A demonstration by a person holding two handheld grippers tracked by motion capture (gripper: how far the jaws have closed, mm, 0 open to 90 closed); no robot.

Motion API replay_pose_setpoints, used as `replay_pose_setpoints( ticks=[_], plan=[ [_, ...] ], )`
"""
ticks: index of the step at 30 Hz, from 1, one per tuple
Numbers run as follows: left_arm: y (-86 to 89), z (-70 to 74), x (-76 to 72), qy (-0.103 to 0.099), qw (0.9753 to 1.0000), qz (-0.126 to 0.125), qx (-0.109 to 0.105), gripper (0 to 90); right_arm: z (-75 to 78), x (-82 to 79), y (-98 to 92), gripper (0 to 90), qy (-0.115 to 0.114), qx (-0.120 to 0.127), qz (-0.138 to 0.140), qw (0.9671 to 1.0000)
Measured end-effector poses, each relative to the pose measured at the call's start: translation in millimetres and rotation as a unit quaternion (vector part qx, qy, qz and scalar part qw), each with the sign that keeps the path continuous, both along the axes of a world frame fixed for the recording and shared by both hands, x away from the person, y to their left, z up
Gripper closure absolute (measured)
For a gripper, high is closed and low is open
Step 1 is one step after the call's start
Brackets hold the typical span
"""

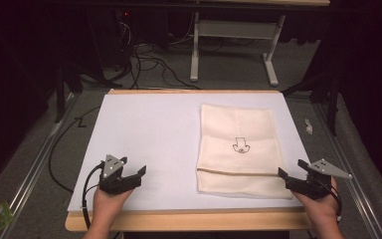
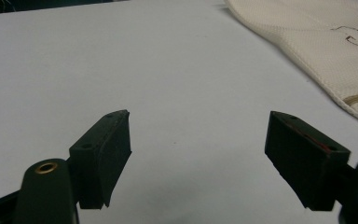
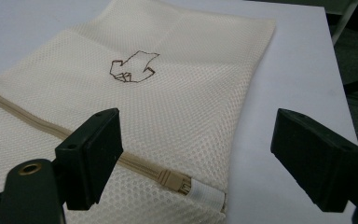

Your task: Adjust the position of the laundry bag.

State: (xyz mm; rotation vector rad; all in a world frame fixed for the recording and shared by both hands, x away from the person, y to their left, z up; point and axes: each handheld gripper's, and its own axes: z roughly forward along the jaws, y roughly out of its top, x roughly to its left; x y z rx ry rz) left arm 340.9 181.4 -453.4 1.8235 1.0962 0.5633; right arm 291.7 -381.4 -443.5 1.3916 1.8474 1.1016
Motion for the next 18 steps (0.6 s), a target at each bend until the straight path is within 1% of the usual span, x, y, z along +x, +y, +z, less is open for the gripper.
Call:
replay_pose_setpoints(
  ticks=[2, 5, 6, 7, 8, 10, 15, 17, 18],
  plan=[
    [-1.8, -0.3, -0.1, 0.001, 1.0000, 0.000, 0.002, 23.2, -0.4, -0.2, -0.1, 17.1, 0.000, -0.001, 0.002, 1.0000],
    [-5.3, -0.8, -0.4, 0.003, 1.0000, -0.007, 0.005, 24.0, -0.9, -0.9, 0.0, 17.0, -0.001, -0.002, 0.004, 1.0000],
    [-7.4, -0.8, -0.9, -0.001, 0.9999, -0.011, 0.007, 24.0, -0.7, -1.3, 0.1, 17.0, -0.002, -0.002, 0.004, 1.0000],
    [-7.4, -0.8, -0.9, -0.001, 0.9999, -0.011, 0.007, 24.0, -0.7, -1.3, 0.1, 17.0, -0.002, -0.002, 0.004, 1.0000],
    [-9.4, -0.5, -1.3, -0.006, 0.9998, -0.014, 0.014, 23.9, -0.1, -2.0, 0.3, 16.9, -0.005, -0.002, 0.003, 1.0000],
    [-10.3, 0.1, -1.6, -0.006, 0.9997, -0.016, 0.016, 23.2, 0.4, -2.5, -0.1, 16.5, -0.008, -0.005, 0.002, 1.0000],
    [-10.5, 1.7, -1.8, -0.006, 0.9997, -0.018, 0.015, 21.8, 1.0, -2.7, -0.4, 16.2, -0.009, -0.005, 0.001, 0.9999],
    [-11.1, 2.7, -1.7, -0.005, 0.9997, -0.018, 0.013, 19.8, 0.9, -2.6, -0.3, 16.0, -0.007, -0.005, 0.000, 1.0000],
    [-13.8, 3.6, -1.7, -0.009, 0.9997, -0.017, 0.015, 18.5, 0.9, -2.5, -0.3, 16.0, -0.008, -0.006, 0.001, 0.9999]
  ],
)
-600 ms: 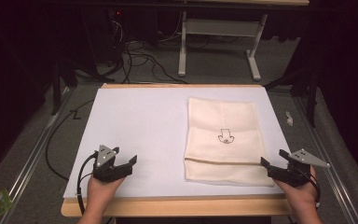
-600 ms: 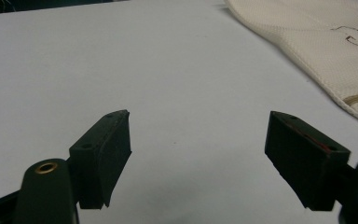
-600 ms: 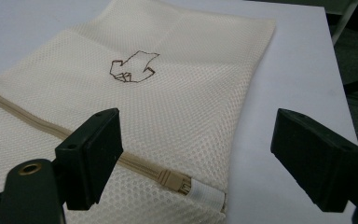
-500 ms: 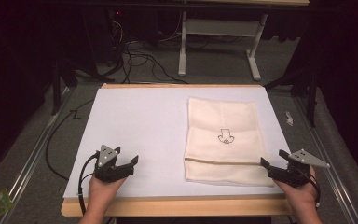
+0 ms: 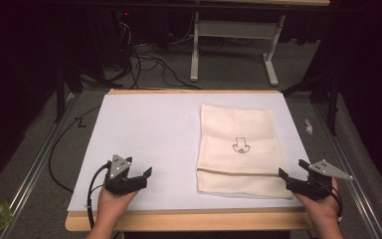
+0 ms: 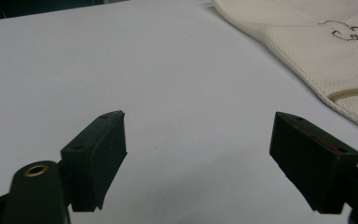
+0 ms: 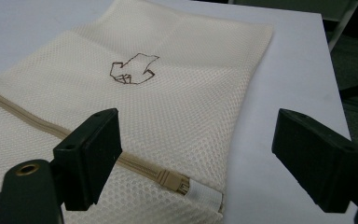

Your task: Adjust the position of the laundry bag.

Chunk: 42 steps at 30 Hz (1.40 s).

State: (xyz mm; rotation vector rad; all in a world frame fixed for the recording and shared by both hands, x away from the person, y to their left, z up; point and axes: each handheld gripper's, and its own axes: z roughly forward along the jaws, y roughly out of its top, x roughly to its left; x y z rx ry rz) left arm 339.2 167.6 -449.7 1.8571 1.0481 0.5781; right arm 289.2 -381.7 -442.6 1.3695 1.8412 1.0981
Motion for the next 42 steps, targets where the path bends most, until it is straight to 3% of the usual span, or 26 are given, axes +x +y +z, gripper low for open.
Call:
replay_pose_setpoints(
  ticks=[4, 10, 12, 13, 14, 15, 16, 17, 18, 20, 22, 23, 25, 26, 28, 29, 31, 32, 35, 37, 40, 41, 42],
  plan=[
    [-8.3, 2.2, 1.2, -0.011, 0.9999, 0.002, 0.006, 14.4, -0.3, 0.3, 0.3, 16.0, 0.000, 0.000, 0.001, 1.0000],
    [-43.2, 1.6, 13.2, 0.010, 0.9995, -0.031, -0.004, 13.6, -1.3, 1.8, 2.8, 16.0, 0.005, 0.001, 0.003, 1.0000],
    [-66.8, -2.5, 18.8, 0.022, 0.9983, -0.053, 0.002, 14.3, -1.6, 1.9, 4.0, 16.0, 0.004, -0.005, 0.007, 1.0000],
    [-66.8, -2.5, 18.8, 0.022, 0.9983, -0.053, 0.002, 14.7, -1.6, 1.9, 4.0, 16.0, 0.004, -0.005, 0.007, 1.0000],
    [-84.7, -6.3, 23.3, 0.033, 0.9971, -0.068, 0.004, 15.1, -1.8, 1.8, 4.6, 15.9, 0.006, -0.006, 0.009, 0.9999],
    [-84.7, -6.3, 23.3, 0.033, 0.9971, -0.068, 0.004, 15.3, -1.8, 1.8, 4.6, 15.9, 0.006, -0.006, 0.009, 0.9999],
    [-102.8, -9.9, 27.6, 0.045, 0.9946, -0.093, 0.001, 15.9, -1.5, 1.9, 4.1, 15.9, 0.005, -0.006, 0.009, 0.9999],
    [-102.8, -9.9, 27.6, 0.045, 0.9946, -0.093, 0.001, 16.6, -1.5, 1.9, 4.1, 15.9, 0.005, -0.006, 0.009, 0.9999],
    [-119.1, -12.5, 32.1, 0.054, 0.9928, -0.107, 0.000, 17.3, -0.7, 1.6, 2.6, 15.9, 0.000, -0.003, 0.009, 1.0000],
    [-127.1, -13.5, 34.9, 0.055, 0.9923, -0.110, -0.001, 21.8, -0.5, 1.0, 1.4, 15.8, -0.002, -0.002, 0.007, 1.0000],
    [-148.6, -16.6, 47.2, 0.060, 0.9923, -0.108, -0.008, 28.0, -0.8, 0.3, 0.7, 15.8, -0.001, 0.001, 0.006, 1.0000],
    [-148.6, -16.6, 47.2, 0.060, 0.9923, -0.108, -0.008, 32.1, -1.0, 0.0, 0.4, 15.8, 0.001, 0.001, 0.004, 1.0000],
    [-170.9, -24.2, 64.0, 0.083, 0.9919, -0.096, 0.004, 37.2, -1.4, -0.1, 0.3, 15.8, 0.002, 0.001, 0.004, 1.0000],
    [-170.9, -24.2, 64.0, 0.083, 0.9919, -0.096, 0.004, 39.1, -1.3, -0.2, 0.5, 15.8, 0.002, 0.000, 0.003, 1.0000],
    [-188.4, -31.0, 75.3, 0.116, 0.9889, -0.090, 0.023, 44.2, -1.0, -0.3, 0.8, 15.8, 0.002, -0.001, 0.003, 1.0000],
    [-188.4, -31.0, 75.3, 0.116, 0.9889, -0.090, 0.023, 46.7, -1.0, -0.3, 0.8, 15.8, 0.002, -0.001, 0.003, 1.0000],
    [-193.6, -29.7, 73.3, 0.101, 0.9904, -0.083, 0.044, 62.0, -1.2, 0.0, 0.6, 15.9, 0.002, -0.002, 0.004, 1.0000],
    [-193.2, -29.6, 71.4, 0.097, 0.9899, -0.089, 0.053, 73.3, -1.4, 0.4, 0.6, 15.9, 0.004, -0.001, 0.003, 1.0000],
    [-187.8, -28.7, 66.4, 0.092, 0.9900, -0.095, 0.051, 84.8, -2.3, 1.6, -0.1, 15.9, 0.005, -0.001, 0.005, 1.0000],
    [-180.2, -27.7, 62.8, 0.096, 0.9894, -0.096, 0.052, 87.0, -2.4, 1.4, -0.5, 16.0, 0.005, -0.003, 0.006, 1.0000],
    [-142.7, -20.8, 53.7, 0.095, 0.9922, -0.070, 0.040, 87.4, -1.0, -0.5, -0.4, 16.2, 0.005, 0.003, 0.005, 1.0000],
    [-142.7, -20.8, 53.7, 0.095, 0.9922, -0.070, 0.040, 87.4, -1.0, -0.5, -0.4, 16.2, 0.005, 0.003, 0.005, 1.0000],
    [-131.5, -19.5, 51.4, 0.096, 0.9931, -0.060, 0.032, 87.4, -1.3, 0.2, 0.4, 16.3, 0.006, 0.004, 0.006, 1.0000]
  ],
)
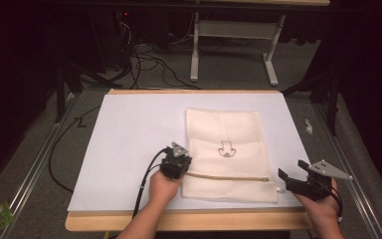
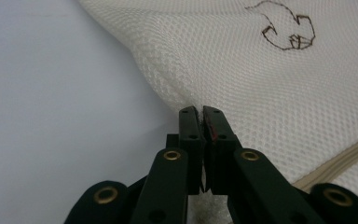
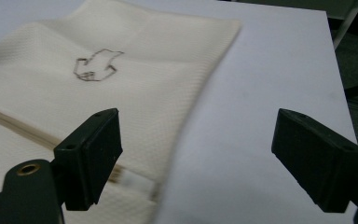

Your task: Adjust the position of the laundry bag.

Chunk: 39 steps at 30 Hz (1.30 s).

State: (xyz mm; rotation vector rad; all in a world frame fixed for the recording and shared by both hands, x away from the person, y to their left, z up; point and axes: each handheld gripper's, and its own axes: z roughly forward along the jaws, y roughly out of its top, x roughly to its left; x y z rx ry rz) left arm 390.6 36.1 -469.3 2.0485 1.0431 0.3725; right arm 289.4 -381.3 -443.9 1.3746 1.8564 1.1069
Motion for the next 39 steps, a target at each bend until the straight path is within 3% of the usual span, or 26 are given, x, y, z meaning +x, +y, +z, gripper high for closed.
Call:
replay_pose_setpoints(
  ticks=[2, 4, 6, 7, 10, 11, 12, 15, 16, 17, 18, 20, 21, 23, 25, 28, 33, 35, 36, 39],
  plan=[
    [19.7, 0.6, -5.3, 0.006, 0.9999, 0.012, -0.004, 87.4, -0.6, 0.7, 0.6, 17.1, 0.002, 0.005, 0.000, 1.0000],
    [37.9, -5.5, -15.7, -0.004, 0.9999, 0.015, 0.006, 87.1, -3.2, 3.0, 3.4, 19.4, 0.009, 0.013, 0.017, 0.9997],
    [42.1, -10.0, -18.7, 0.000, 0.9999, 0.016, 0.004, 86.9, -4.1, 3.5, 5.0, 19.8, 0.009, 0.012, 0.022, 0.9996],
    [44.9, -12.5, -19.8, 0.004, 0.9999, 0.015, -0.005, 86.4, -4.8, 3.1, 9.1, 23.4, 0.015, 0.016, 0.028, 0.9994],
    [42.5, -12.0, -20.6, 0.000, 0.9999, 0.014, 0.001, 86.0, -6.9, 3.4, 15.9, 35.0, 0.025, 0.018, 0.051, 0.9983],
    [42.5, -12.0, -20.6, 0.000, 0.9999, 0.014, 0.001, 86.0, -6.9, 3.4, 15.9, 35.0, 0.025, 0.018, 0.051, 0.9983],
    [41.4, -12.0, -21.2, 0.000, 0.9999, 0.015, 0.002, 86.0, -8.7, 4.3, 22.1, 42.3, 0.047, 0.025, 0.068, 0.9963],
    [42.3, -11.9, -20.8, 0.002, 0.9999, 0.014, -0.001, 85.4, -11.6, 5.9, 28.6, 46.0, 0.061, 0.028, 0.085, 0.9941],
    [42.9, -11.7, -20.6, 0.003, 0.9999, 0.014, -0.003, 85.0, -15.6, 8.3, 35.7, 48.3, 0.078, 0.029, 0.098, 0.9917],
    [42.9, -11.7, -20.6, 0.003, 0.9999, 0.014, -0.003, 84.4, -15.6, 8.3, 35.7, 48.3, 0.078, 0.029, 0.098, 0.9917],
    [43.4, -11.5, -20.5, 0.006, 0.9999, 0.011, -0.004, 83.3, -19.4, 9.5, 43.3, 50.1, 0.093, 0.024, 0.104, 0.9899],
    [44.0, -11.1, -20.7, 0.008, 0.9999, 0.009, -0.003, 81.3, -20.9, 9.9, 46.9, 51.5, 0.097, 0.018, 0.105, 0.9896],
    [44.4, -11.0, -20.7, 0.009, 0.9999, 0.008, -0.002, 74.1, -22.7, 10.3, 53.1, 54.0, 0.106, 0.004, 0.104, 0.9889],
    [45.2, -11.3, -20.6, 0.014, 0.9999, 0.005, -0.001, 63.5, -23.6, 10.7, 55.5, 56.3, 0.108, 0.002, 0.106, 0.9885],
    [45.9, -10.7, -21.5, 0.015, 0.9999, 0.001, -0.005, 60.1, -25.2, 10.9, 58.9, 60.4, 0.112, -0.007, 0.108, 0.9878],
    [48.1, -6.5, -23.5, -0.004, 0.9999, 0.002, -0.016, 56.5, -30.7, 11.8, 64.0, 66.0, 0.131, -0.015, 0.109, 0.9852],
    [50.6, -1.8, -23.6, -0.017, 0.9995, 0.012, -0.023, 49.7, -32.5, 14.7, 69.6, 69.2, 0.128, -0.018, 0.105, 0.9859],
    [52.1, 1.5, -24.3, -0.028, 0.9991, 0.012, -0.030, 49.0, -32.7, 16.6, 71.0, 69.4, 0.127, -0.020, 0.105, 0.9861],
    [52.9, 4.4, -25.0, -0.037, 0.9983, 0.012, -0.043, 48.2, -32.8, 21.2, 73.6, 69.6, 0.128, -0.020, 0.102, 0.9864],
    [52.9, 6.0, -25.3, -0.038, 0.9979, 0.006, -0.052, 45.4, -32.5, 26.3, 77.0, 69.4, 0.127, -0.022, 0.101, 0.9864]
  ],
)
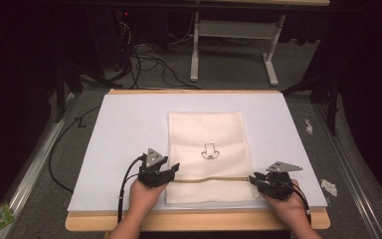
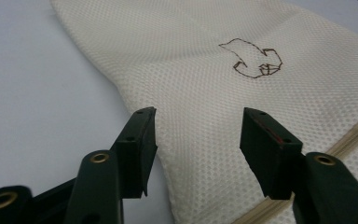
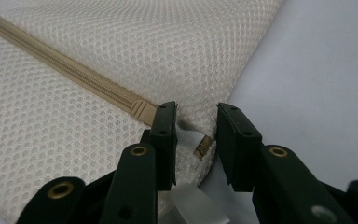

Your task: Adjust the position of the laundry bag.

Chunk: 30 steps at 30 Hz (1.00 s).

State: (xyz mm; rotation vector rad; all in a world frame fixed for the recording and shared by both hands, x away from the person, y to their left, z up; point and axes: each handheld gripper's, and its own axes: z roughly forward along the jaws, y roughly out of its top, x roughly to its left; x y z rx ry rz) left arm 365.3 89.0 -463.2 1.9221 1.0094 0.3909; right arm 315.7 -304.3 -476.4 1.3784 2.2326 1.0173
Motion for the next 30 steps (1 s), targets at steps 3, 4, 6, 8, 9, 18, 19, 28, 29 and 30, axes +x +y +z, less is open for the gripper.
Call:
replay_pose_setpoints(
  ticks=[3, 4, 6, 8, 9, 18, 19, 28, 29, 30],
  plan=[
    [-3.2, -0.6, -1.3, -0.004, 0.9999, -0.002, 0.012, 44.0, 0.0, -0.1, 0.1, 68.3, 0.000, 0.000, 0.000, 1.0000],
    [-3.4, -1.3, -1.0, -0.003, 0.9998, 0.001, 0.021, 42.4, -0.2, -0.9, -1.5, 64.6, -0.003, 0.000, 0.002, 1.0000],
    [-3.0, -1.9, -0.3, -0.001, 0.9997, 0.004, 0.024, 42.2, -0.1, -1.9, -1.9, 62.9, 0.000, 0.002, -0.002, 1.0000],
    [-1.2, -3.7, 1.1, 0.007, 0.9996, 0.011, 0.026, 42.3, -0.3, -2.7, -3.8, 60.6, -0.004, 0.001, 0.001, 1.0000],
    [0.1, -7.1, 4.2, 0.033, 0.9990, 0.013, 0.025, 45.4, -0.2, -4.0, -5.6, 59.1, -0.002, 0.003, 0.001, 1.0000],
    [-5.9, -18.2, 8.9, 0.060, 0.9974, 0.010, 0.039, 82.8, -0.6, -5.2, -7.5, 56.3, -0.004, 0.001, 0.001, 1.0000],
    [-7.5, -16.3, 10.2, 0.041, 0.9979, 0.011, 0.049, 86.3, -0.2, -4.8, -7.5, 56.4, -0.004, -0.003, 0.004, 1.0000],
    [-4.0, -15.7, 14.0, 0.034, 0.9974, 0.025, 0.058, 86.8, -0.2, -4.2, -6.5, 56.5, -0.005, -0.005, 0.002, 1.0000],
    [-2.4, -15.1, 12.9, 0.033, 0.9974, 0.023, 0.059, 86.1, 0.0, -4.4, -6.7, 56.5, -0.003, -0.004, 0.002, 1.0000],
    [-1.5, -14.9, 11.0, 0.032, 0.9974, 0.021, 0.061, 84.9, 0.0, -4.4, -6.8, 56.3, -0.004, -0.004, 0.002, 1.0000]
  ],
)
